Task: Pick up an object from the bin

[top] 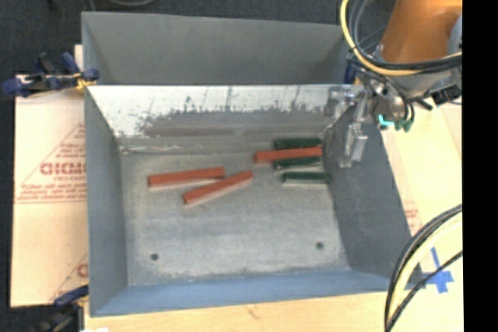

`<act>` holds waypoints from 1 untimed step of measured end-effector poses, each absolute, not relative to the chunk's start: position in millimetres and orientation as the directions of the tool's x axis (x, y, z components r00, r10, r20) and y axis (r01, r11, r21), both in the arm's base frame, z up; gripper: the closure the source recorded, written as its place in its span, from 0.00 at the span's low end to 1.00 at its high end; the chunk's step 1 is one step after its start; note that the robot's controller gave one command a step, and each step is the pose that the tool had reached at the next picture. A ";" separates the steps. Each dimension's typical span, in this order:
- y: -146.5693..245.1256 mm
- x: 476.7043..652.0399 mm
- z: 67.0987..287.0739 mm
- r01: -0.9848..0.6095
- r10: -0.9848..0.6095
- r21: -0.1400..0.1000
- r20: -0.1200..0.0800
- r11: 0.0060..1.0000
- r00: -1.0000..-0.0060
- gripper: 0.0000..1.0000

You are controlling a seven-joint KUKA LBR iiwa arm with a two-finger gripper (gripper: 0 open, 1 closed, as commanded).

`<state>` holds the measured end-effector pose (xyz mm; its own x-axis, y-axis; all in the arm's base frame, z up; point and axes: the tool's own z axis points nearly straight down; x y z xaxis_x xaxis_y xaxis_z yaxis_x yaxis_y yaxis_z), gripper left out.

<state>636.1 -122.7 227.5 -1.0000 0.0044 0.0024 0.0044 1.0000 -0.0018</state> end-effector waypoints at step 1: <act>-75.6 654.1 118.9 0.088 0.088 0.003 0.002 0.996 -0.996 0.00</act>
Offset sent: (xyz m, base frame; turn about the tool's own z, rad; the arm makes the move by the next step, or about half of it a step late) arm 0.0182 0.0453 -0.1043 0.0875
